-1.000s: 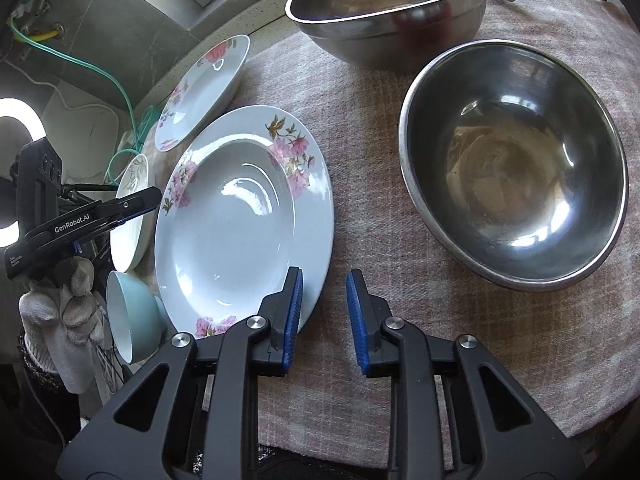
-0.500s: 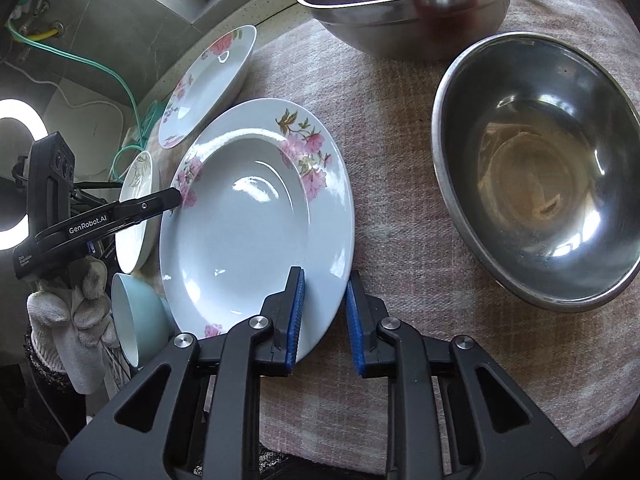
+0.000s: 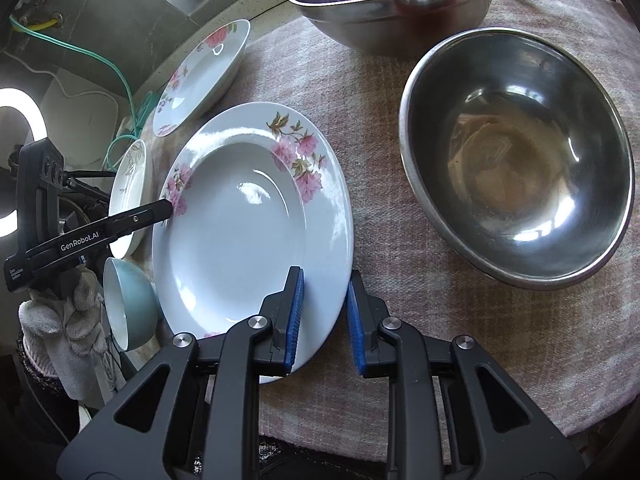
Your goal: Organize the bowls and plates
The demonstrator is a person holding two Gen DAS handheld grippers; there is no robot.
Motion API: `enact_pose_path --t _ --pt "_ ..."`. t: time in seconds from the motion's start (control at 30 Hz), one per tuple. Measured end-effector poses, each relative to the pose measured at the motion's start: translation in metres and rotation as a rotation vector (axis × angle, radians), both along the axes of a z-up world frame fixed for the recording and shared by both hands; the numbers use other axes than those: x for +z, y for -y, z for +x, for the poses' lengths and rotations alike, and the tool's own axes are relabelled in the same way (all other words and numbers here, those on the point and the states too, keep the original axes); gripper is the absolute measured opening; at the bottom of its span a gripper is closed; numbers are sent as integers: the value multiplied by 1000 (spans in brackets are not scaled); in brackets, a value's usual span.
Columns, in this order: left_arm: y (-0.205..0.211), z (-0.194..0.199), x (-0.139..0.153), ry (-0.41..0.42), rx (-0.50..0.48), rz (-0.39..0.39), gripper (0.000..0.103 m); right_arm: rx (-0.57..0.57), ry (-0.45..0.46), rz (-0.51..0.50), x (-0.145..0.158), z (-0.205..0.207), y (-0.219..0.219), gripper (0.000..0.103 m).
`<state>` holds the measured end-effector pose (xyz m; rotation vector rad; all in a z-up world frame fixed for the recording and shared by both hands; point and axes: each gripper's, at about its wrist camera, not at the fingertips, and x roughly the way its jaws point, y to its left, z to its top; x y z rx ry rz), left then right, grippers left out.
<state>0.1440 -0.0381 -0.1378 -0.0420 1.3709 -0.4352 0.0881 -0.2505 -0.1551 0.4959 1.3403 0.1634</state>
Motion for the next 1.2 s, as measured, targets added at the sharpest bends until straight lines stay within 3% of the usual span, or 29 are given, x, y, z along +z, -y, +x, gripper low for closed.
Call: enact_pose_path --t 0.63,1.2 --pt "11 -37 4 12 -19 35 23 50 -4 -21 2 -20 7 23" --pt "15 -41 -1 12 -41 38 23 62 -12 -36 2 -30 -2 24"
